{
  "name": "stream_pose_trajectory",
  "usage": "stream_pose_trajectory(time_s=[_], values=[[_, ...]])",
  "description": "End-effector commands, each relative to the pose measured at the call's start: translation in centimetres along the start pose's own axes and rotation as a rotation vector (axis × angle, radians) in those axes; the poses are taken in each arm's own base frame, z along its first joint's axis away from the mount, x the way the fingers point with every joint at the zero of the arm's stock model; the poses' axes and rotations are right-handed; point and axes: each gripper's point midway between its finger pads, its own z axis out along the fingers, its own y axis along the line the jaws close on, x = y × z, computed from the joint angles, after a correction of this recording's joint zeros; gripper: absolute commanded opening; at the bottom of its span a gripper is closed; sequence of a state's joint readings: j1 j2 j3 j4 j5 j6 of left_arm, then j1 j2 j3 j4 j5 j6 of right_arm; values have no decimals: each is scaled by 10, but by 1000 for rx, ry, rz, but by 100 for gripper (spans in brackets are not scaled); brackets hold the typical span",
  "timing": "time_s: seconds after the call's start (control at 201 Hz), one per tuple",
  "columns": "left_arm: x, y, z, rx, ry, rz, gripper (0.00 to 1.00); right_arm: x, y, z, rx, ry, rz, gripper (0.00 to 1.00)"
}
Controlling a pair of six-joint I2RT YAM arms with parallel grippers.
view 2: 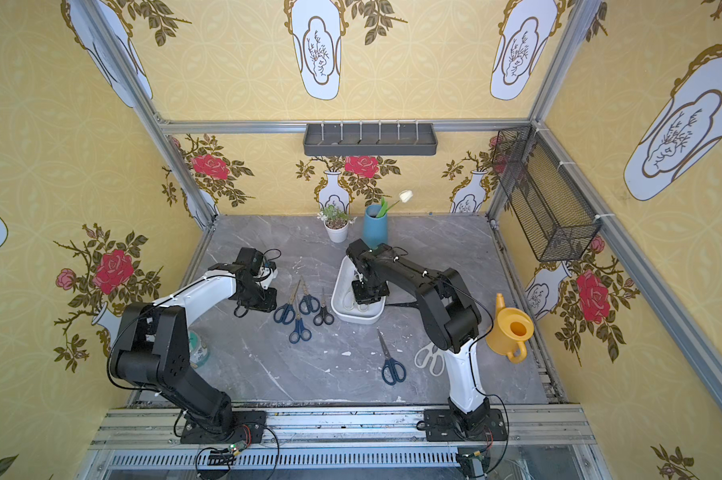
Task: Put the scissors into the storage box
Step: Adjust the scissors in the storage box.
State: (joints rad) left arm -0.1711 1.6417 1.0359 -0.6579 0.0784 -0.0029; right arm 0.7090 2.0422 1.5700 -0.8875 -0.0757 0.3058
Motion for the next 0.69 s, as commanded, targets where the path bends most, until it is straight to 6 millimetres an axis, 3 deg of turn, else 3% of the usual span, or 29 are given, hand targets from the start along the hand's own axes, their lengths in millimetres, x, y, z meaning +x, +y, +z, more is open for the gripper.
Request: stream_pose_trajectory(time_s=[0.0,0.174,0.319,0.523,0.687], values=[[-3,2,4,-9,-3,6,41,8,-2,-3,18,30,-5,8],[-5,2,9,-5,5,4,45,15,-6,10,36,60,1,9],[-6,0,11,7,5,16,51,7,-3,5,40,37,3,25],[-4,-2,9,18,-6,127,50,-18,5,-41,18,-79,10,40],[-1,-2,13,27,36,189,47,-30,13,-114,-101,-331,141,41]])
